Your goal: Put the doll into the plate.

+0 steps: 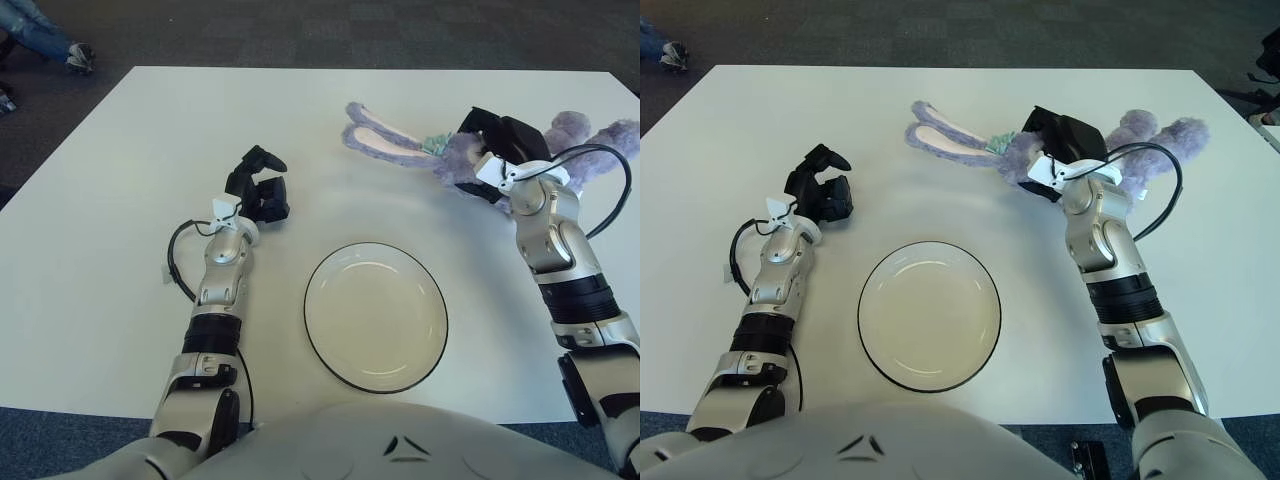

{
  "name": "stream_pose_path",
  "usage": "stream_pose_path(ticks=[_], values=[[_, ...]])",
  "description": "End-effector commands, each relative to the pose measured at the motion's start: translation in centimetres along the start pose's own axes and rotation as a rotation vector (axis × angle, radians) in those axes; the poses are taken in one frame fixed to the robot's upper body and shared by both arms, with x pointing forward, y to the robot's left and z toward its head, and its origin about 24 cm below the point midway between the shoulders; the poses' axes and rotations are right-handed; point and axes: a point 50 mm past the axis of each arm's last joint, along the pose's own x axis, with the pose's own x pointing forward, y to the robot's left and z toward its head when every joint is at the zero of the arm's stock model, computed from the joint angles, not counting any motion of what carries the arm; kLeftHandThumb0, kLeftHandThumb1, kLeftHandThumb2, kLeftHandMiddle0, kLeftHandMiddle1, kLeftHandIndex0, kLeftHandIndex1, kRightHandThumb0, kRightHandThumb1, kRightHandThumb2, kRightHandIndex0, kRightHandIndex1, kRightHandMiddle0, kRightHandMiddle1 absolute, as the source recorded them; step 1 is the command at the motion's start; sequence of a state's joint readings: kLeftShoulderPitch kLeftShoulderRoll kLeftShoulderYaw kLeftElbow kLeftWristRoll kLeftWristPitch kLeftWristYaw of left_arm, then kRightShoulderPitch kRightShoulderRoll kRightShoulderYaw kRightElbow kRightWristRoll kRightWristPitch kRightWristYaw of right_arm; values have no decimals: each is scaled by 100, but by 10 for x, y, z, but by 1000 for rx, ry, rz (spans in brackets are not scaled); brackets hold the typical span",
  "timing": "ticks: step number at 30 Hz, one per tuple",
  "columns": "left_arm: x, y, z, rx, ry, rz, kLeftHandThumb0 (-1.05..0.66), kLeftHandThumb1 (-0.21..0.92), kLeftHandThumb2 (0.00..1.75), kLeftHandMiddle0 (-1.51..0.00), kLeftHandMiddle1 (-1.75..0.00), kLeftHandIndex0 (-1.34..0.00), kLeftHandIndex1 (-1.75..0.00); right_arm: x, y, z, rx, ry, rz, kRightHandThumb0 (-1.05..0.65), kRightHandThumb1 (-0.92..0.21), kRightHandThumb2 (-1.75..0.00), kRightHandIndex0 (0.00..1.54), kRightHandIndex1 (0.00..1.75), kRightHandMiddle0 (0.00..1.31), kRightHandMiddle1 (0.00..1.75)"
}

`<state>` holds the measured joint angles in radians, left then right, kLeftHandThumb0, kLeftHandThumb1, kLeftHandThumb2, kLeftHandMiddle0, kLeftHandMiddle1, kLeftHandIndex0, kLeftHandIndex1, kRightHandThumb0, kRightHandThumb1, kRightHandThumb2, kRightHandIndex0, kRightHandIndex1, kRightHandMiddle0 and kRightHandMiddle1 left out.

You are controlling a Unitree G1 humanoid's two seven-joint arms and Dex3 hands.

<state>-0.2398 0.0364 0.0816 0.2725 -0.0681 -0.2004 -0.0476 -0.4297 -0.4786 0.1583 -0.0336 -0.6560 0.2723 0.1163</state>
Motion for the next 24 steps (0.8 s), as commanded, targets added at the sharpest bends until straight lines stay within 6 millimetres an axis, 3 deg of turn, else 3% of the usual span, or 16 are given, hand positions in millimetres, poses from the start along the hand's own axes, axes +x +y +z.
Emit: stream_pose_path(ticks=[1, 8, 24], values=[[-5, 2, -8, 15, 25, -4, -45, 41, 120, -119, -175, -54, -175, -4, 1, 12, 37, -55, -12, 0, 8, -164, 98, 136, 78, 175], [-5, 1, -10, 10, 33, -18, -44, 43, 117, -118, -175, -52, -175, -17, 0, 31, 21, -145, -9, 0, 9, -165, 97, 139, 78, 175], [-4, -1, -10, 4, 41, -61, -43, 48, 111, -116, -175, -49, -175, -25, -7, 53, 73, -207, 20, 0, 7, -164, 97, 141, 75, 175]])
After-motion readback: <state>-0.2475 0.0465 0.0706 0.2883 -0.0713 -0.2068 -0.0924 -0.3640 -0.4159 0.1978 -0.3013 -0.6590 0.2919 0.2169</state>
